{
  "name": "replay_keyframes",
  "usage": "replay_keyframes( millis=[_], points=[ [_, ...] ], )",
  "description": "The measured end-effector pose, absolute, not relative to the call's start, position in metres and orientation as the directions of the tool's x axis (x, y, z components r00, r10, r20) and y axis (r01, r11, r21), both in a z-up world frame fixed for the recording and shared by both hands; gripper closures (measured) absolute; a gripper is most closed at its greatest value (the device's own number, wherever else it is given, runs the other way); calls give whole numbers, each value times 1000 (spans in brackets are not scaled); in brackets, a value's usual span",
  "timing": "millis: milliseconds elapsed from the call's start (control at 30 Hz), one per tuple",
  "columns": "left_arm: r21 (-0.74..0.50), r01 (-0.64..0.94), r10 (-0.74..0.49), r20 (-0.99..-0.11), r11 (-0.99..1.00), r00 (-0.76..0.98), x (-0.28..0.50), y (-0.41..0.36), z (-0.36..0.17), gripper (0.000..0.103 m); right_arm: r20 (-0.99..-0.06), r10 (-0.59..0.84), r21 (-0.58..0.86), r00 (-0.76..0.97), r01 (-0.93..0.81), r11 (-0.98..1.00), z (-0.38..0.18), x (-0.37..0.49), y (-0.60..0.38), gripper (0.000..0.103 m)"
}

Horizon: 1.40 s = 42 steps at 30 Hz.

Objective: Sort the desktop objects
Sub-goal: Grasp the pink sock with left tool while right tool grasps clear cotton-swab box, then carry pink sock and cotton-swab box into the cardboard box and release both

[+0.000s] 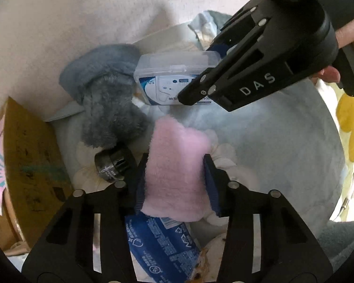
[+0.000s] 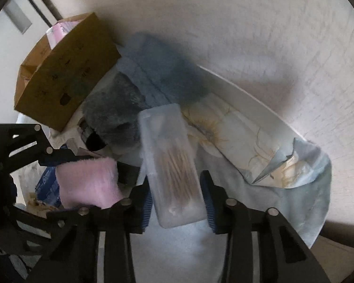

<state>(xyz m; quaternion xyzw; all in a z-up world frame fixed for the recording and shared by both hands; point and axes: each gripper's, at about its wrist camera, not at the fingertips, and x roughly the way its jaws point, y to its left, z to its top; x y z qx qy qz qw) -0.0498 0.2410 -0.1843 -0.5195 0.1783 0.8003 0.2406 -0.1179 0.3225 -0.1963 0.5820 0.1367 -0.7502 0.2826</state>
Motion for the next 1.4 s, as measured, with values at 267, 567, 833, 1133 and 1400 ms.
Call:
replay_keyframes(
  millis=[267, 567, 833, 1133, 1400],
  points=[
    [-22, -568, 253, -909, -823, -331, -44, 230, -150, 67, -943, -275, 133, -187, 544, -828, -161, -98, 326, 74],
    [-84, -556, 302, -901, -827, -312, -35, 204, -94, 67, -926, -282, 137, -252, 472, -871, -100, -62, 324, 74],
    [-56, -484, 287, -861, -873, -419, -39, 149, -52, 67, -884, -330, 155, -332, 457, -876, -44, -48, 293, 74],
    [-33, -365, 226, -835, -930, -502, -52, 51, -19, 66, -848, -354, 124, -394, 502, -856, -16, -54, 217, 74],
    [-36, -268, 177, -835, -963, -521, -68, -32, -21, 67, -848, -388, 172, -361, 505, -846, -34, -74, 148, 74]
  ],
)
